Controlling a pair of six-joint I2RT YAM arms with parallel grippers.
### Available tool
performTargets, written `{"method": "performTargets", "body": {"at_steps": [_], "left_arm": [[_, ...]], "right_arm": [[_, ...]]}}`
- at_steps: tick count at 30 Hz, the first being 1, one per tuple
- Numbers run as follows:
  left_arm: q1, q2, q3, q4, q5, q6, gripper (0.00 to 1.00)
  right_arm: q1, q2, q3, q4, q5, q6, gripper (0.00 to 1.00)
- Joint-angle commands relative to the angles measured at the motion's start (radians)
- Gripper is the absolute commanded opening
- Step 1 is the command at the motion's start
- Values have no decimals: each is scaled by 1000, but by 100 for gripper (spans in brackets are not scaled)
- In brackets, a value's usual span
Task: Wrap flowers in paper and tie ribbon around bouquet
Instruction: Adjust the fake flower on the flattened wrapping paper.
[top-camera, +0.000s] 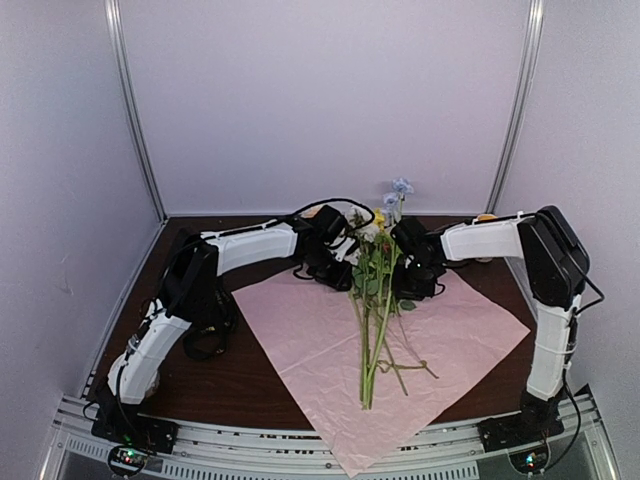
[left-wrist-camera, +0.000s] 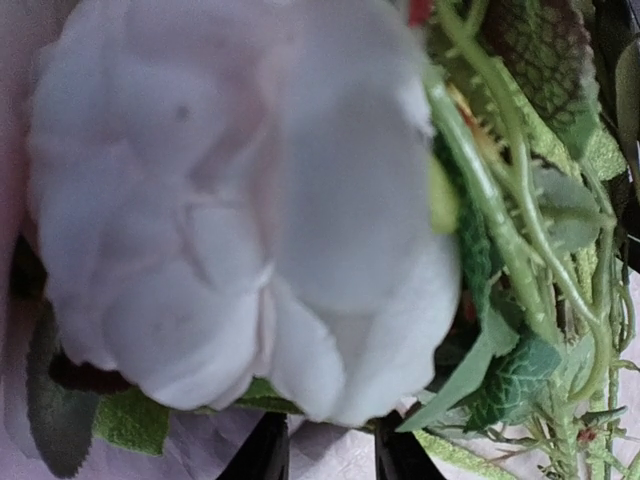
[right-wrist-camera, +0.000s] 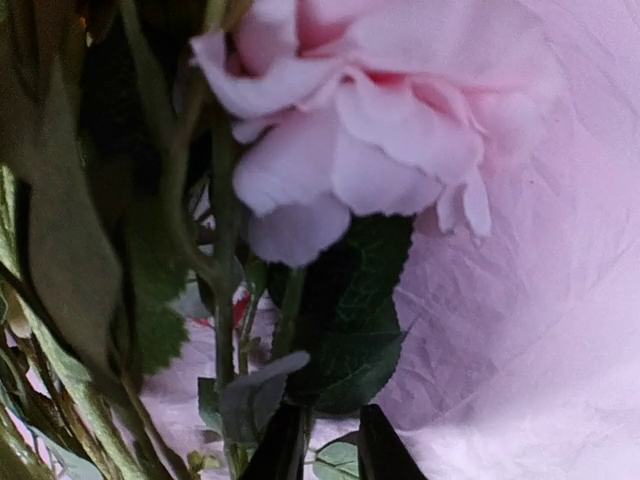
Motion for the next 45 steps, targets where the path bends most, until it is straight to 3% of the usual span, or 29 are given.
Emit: {"method": "performTargets", "body": {"at_steps": [1,9,16,22,27,37,45], "left_arm": [[-7,9,-24,24,13,16,33],[-7,5,-29,31,24,17,32],[-7,3,-38,35,35,19,32],[-7,3,-57,46,41,14,32],[-7,-4,-75,49,42,14,31],[-7,-41,-99,58,32,21,31],[-7,-195,-192,59,-67,91,35]], "right_arm": [[7,-138,-76,-57,123,12,22],[119,-369,-312,-172,210,69,27],[256,-367,-413,-174,140,179,26],[367,-293,-359,-42,33,204,23],[405,-205,-253,-31,-8,209,21],[405,-331,-308,-116,96,228,20],[403,-416,-373,-160,164,221,22]]}}
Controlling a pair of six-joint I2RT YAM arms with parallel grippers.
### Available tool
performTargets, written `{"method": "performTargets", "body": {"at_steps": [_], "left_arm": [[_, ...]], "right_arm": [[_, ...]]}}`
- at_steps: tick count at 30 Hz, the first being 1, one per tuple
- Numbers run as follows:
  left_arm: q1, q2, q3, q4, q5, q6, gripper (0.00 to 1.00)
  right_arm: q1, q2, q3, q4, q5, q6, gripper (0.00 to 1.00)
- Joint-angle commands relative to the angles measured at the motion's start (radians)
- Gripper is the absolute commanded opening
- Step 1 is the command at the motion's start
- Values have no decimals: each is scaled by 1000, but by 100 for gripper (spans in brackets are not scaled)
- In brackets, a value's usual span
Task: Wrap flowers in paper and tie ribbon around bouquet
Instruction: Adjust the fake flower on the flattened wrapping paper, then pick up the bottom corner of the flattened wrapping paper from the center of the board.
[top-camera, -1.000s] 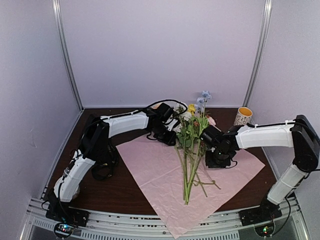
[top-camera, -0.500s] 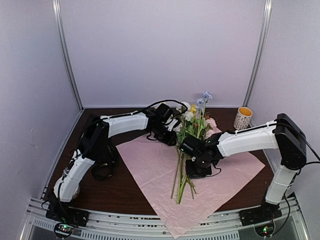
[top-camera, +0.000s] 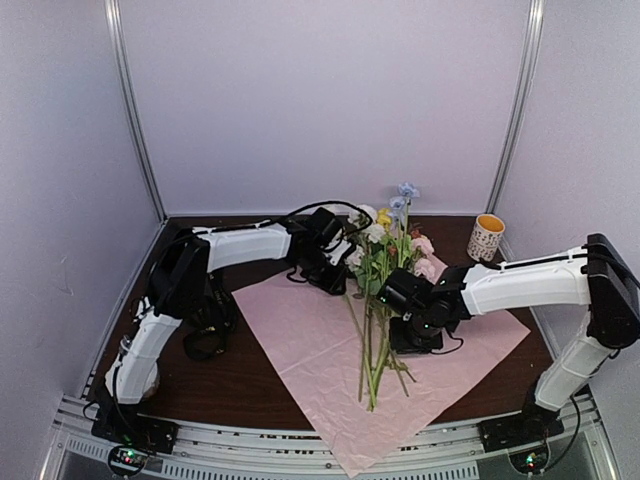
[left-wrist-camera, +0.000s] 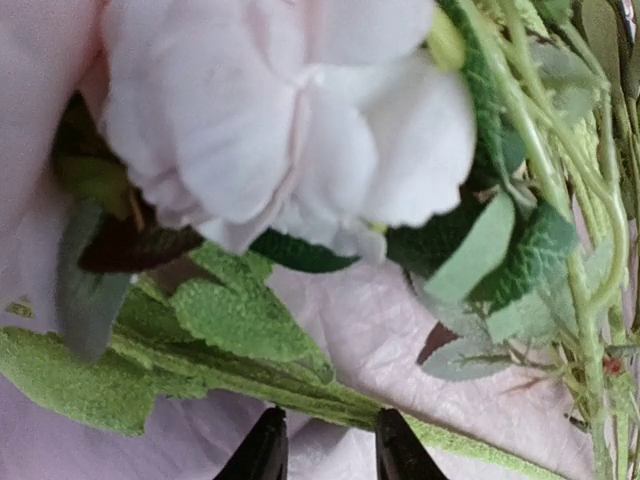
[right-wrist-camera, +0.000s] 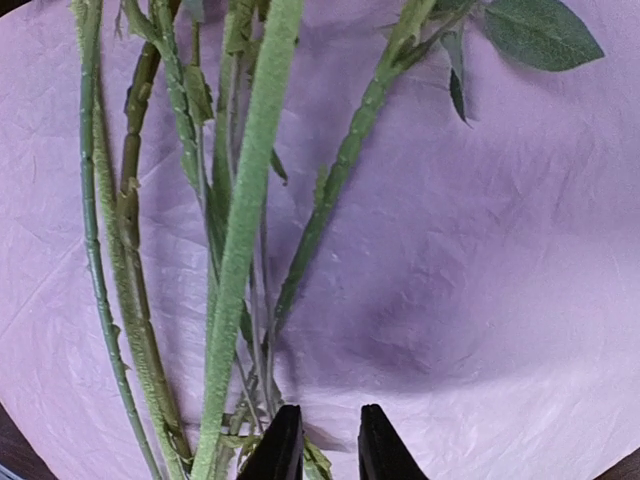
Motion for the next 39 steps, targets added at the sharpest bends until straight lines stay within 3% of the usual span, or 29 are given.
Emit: {"method": "performTargets", "body": {"at_steps": [1,5,9,14,17,21,26,30,39], "left_arm": [[-7,-142,-55,-7,-74,66,36],[-7,-268,-146,19,-98,111,40],[-8,-442,-301,103,-79,184,50],[-47,-727,-573,152,37,384,53],[-167,-941,-816,203,95,581,57],[-382,-1113,-1115,261,32,834,67],[-562,-1101,-1242,268,-107,984,72],[-704,-986,-1275,434,-292,1060,72],[-779,-761,-1175,507,-364,1066,60]], "right_arm": [[-2,-55,-24,-46,77,3,23],[-2,-126,-34,-59,79,-48,29],[0,-177,-54,-71,85,-85,33],[6,-246,-94,-18,-7,-133,37],[24,-267,-122,57,-132,-180,40],[103,-250,-124,109,-185,-182,42],[187,-208,-169,232,-231,-122,43],[217,-149,-182,290,-220,-97,43],[244,-107,-222,392,-208,-48,42]]}}
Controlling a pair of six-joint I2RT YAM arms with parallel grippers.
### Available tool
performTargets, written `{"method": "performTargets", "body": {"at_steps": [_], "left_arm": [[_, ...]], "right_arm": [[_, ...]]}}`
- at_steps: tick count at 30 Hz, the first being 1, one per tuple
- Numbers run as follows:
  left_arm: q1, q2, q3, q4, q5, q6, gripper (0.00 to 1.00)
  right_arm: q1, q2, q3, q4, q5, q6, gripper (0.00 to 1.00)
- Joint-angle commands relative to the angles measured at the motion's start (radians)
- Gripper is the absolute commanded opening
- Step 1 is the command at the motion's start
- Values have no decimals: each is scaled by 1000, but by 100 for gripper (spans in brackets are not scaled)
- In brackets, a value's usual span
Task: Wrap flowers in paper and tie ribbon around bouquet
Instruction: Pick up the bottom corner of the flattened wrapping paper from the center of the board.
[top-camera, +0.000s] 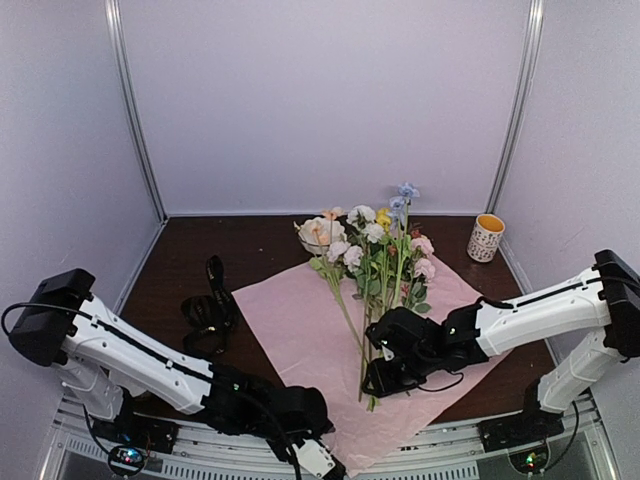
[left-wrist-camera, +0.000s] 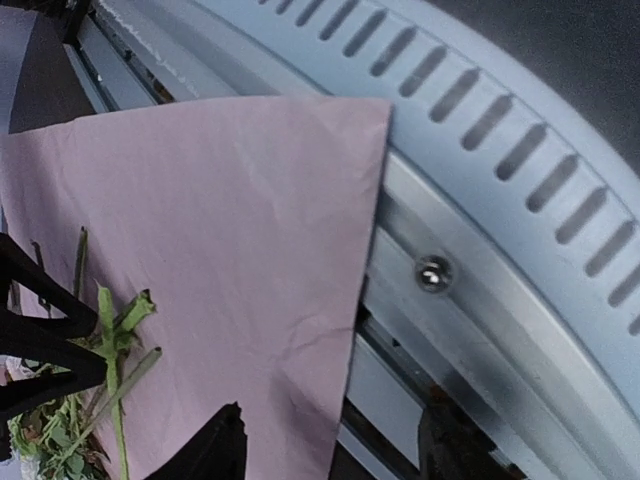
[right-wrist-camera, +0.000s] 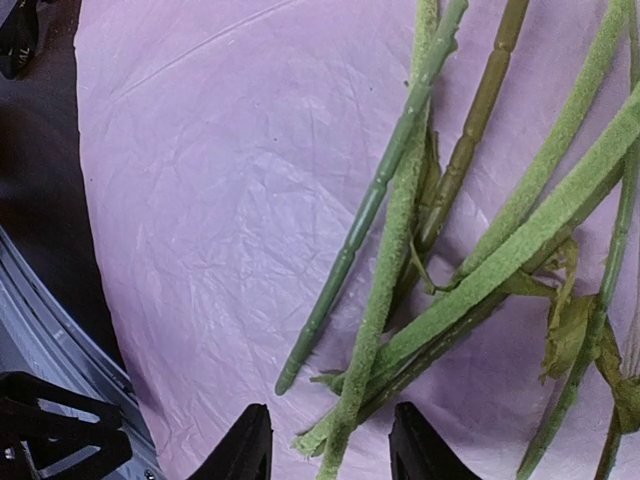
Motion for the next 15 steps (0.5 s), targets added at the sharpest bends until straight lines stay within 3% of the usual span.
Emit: {"method": "performTargets", "body": {"at_steps": [1,6,13,15], "left_arm": [[3,64,57,91,-89,28,59],[-1,136,103,124,-122,14,51],[-1,136,103,139,-131,-21,23],[1,135,110,127,-131,-26,20]], "right_arm": [[18,-5,-23,73,18,41,42],[20,-21,-38,75,24,46,41],[20,-29,-53,68,32,41,41],[21,-20,-59,73,24,40,41]]}}
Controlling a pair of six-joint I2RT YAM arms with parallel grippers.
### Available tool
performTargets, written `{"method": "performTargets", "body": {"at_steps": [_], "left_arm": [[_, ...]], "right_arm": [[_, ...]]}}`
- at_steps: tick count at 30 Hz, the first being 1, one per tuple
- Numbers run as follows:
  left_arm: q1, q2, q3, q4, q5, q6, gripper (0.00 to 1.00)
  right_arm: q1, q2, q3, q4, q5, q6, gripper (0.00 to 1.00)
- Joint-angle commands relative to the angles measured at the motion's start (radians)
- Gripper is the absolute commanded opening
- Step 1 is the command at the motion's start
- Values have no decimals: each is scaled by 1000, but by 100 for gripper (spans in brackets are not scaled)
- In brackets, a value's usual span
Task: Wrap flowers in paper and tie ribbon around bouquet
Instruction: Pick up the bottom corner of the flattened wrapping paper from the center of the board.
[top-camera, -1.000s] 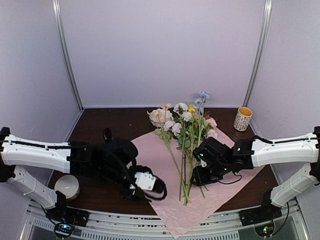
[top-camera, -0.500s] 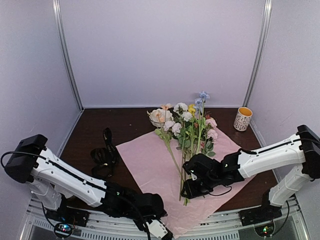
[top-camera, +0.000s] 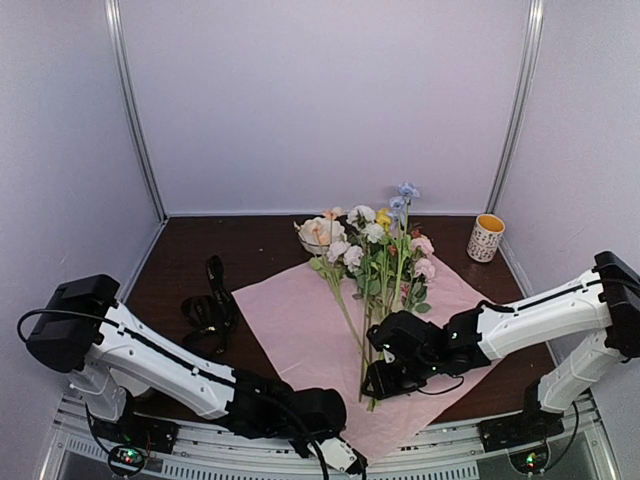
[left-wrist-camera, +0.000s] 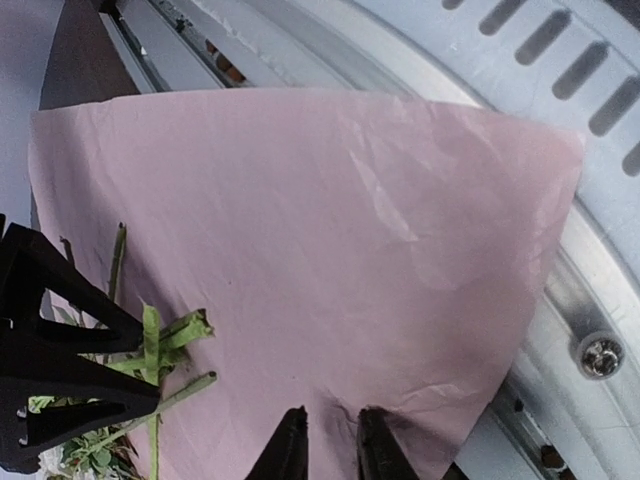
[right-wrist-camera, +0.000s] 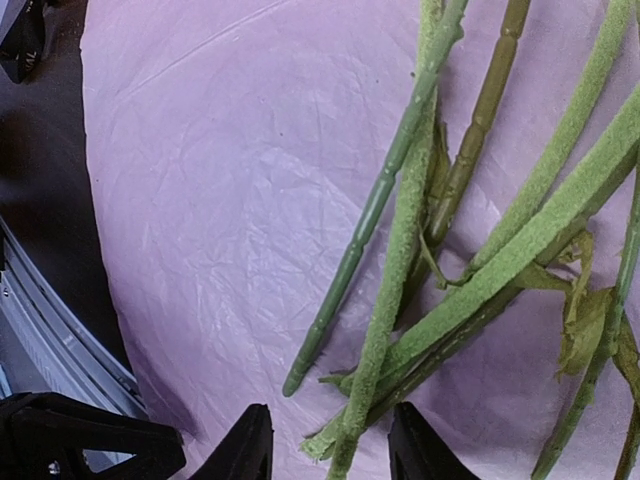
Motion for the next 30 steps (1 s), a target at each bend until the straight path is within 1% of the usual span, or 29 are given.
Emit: {"method": "performTargets", "body": {"at_steps": [1,4,5,6,8,10,11,13,17,21,24,28,30], "left_arm": [[3,-4,22,2,-17,-22,21],[11,-61,22,-95,48,-8,29],[14,-91,10,-127,80,8,32],[12,-116,-11,-142,103,31,39],[2,-158,-62,-115,124,45,50],[-14,-160,-93,-64,121,62,57],[-23,-147,-95,-43,103,71,59],[-36,-109,-77,-27,77,73,61],[-52,-35,-38,38,2,45,60],[-60,-1,-10,39,-22,44,56],[-60,9,-9,54,-48,34,45],[-59,17,-6,63,-62,26,43],[-59,20,3,65,-82,11,37]], "right_arm": [[8,-9,-24,11,9,4,41],[23,-18,-25,-16,16,6,41],[30,-27,-29,-22,14,8,41],[34,-37,-34,-21,7,13,41],[40,-55,-46,-8,-2,22,41],[44,-56,-43,-6,-2,21,41],[44,-50,-37,-14,3,18,41],[46,-35,-23,-34,18,8,41],[51,-18,-27,-14,22,11,41],[55,-17,-43,4,23,22,40],[58,-25,-53,14,24,29,40],[59,-37,-54,15,32,30,40],[59,-36,-51,13,32,29,40]]}}
